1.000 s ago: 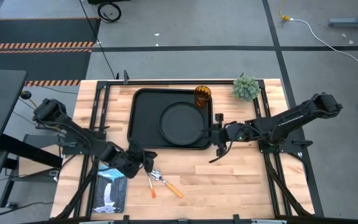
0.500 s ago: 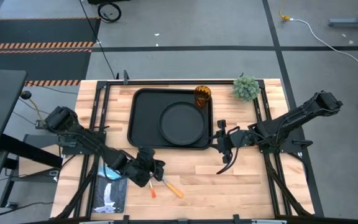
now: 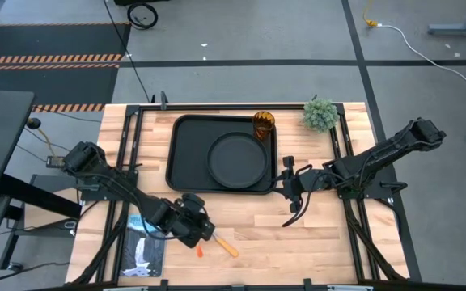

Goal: Pick and place plate/cup/fork/spoon on tray
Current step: Put the orange fork on the black serving tray

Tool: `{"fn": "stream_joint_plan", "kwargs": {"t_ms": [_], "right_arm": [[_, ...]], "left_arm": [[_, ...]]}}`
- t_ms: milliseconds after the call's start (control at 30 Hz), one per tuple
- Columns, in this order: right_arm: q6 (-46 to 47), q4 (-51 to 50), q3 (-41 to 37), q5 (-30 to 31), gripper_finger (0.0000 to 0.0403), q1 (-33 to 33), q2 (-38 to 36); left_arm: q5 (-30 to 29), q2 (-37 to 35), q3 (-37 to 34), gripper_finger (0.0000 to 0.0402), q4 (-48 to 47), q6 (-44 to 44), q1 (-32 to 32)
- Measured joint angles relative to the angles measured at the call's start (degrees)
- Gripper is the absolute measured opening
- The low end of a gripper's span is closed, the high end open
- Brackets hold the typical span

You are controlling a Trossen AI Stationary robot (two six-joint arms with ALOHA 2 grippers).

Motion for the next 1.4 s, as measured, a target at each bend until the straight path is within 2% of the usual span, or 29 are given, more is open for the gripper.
{"fn": "stream_joint_plan", "kwargs": {"t_ms": [167,400,867,1200,1400], "right_arm": [[0.12,-0.09,0.00,-0.30,0.0123,0.66,0.02],[2.14,-0.26,-0.31,-1.52,0.0123,1.03,0.02],[3.10,3.01,-3.60,-1.66,0.0123,1.20,0.04],[2.54,4.02,-4.07,-1.64,0.0123,2.67,0.04],[3.04,4.27,-4.07,-1.64,0.0123,2.69,0.04]], "left_arm": [[4.45,0.00,0.00,0.0121,-5.97,3.89,0.00],[5.99,0.00,-0.55,0.0119,-10.91,12.82,-0.13],[9.46,0.00,-0.72,0.0117,-16.95,12.94,-0.40],[9.51,0.42,-0.72,0.0117,-22.52,13.47,-1.07],[10.53,0.42,-0.72,0.0117,-22.38,13.00,-1.22]]}}
